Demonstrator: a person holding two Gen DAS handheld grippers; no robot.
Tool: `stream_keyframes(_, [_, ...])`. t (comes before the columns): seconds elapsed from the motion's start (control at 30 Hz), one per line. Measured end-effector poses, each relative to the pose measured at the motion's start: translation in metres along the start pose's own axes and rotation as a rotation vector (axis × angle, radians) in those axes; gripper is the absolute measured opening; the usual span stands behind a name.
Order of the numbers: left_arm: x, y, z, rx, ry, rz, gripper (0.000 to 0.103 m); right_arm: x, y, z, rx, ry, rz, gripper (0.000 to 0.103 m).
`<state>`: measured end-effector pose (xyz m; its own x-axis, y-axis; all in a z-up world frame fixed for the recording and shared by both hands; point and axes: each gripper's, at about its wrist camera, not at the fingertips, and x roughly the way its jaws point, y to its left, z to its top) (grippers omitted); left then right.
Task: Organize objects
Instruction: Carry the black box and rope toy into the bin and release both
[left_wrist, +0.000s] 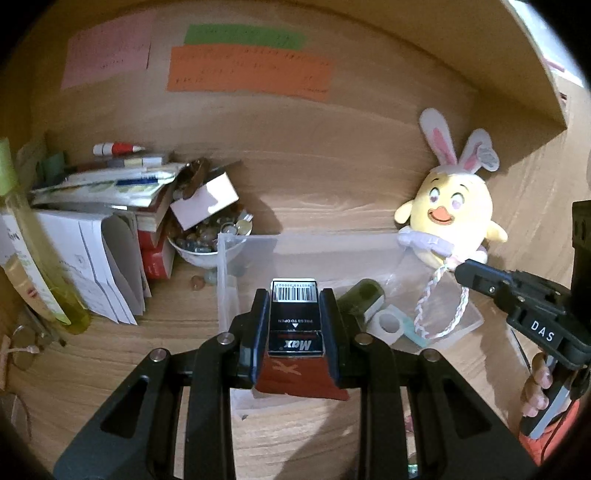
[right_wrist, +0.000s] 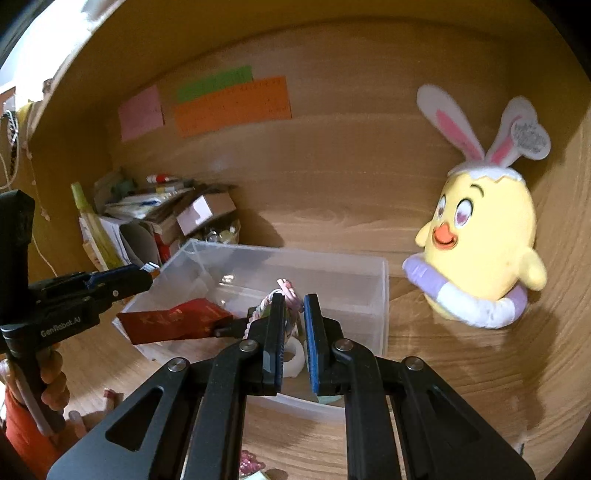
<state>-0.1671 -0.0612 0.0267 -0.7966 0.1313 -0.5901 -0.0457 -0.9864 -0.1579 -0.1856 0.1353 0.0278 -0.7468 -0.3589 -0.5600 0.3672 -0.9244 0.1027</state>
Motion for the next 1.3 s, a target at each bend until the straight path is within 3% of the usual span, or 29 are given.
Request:
stream_keyframes(0.43, [0.038, -0.001, -0.013, 0.013, 0.12, -0.007, 0.027, 0.043, -0.001, -0.017, -0.016, 0.137, 0.017, 0.009])
stream_keyframes(0.73, [0.033, -0.007, -0.014, 0.037, 0.122, -0.012, 0.027, 0.048, 0.002, -0.019, -0.047, 0.175, -0.006, 0.01])
stream_keyframes(0.8, [0.031, -0.009, -0.014, 0.041, 0.121, -0.012, 0.031, 0.047, 0.002, -0.019, -0.043, 0.181, 0.002, 0.01])
stream_keyframes(0.9, [0.025, -0.01, -0.013, 0.041, 0.108, -0.01, 0.04, 0.045, 0.002, -0.018, -0.037, 0.182, 0.002, 0.016])
stream_keyframes(1.1, [0.008, -0.012, -0.011, 0.056, 0.08, -0.013, 0.042, 0.032, 0.004, -0.016, -0.042, 0.156, -0.007, 0.031])
stream_keyframes(1.3, [-0.018, -0.016, -0.013, 0.086, 0.02, 0.012, 0.059, 0.011, 0.006, -0.017, -0.047, 0.121, -0.012, 0.051])
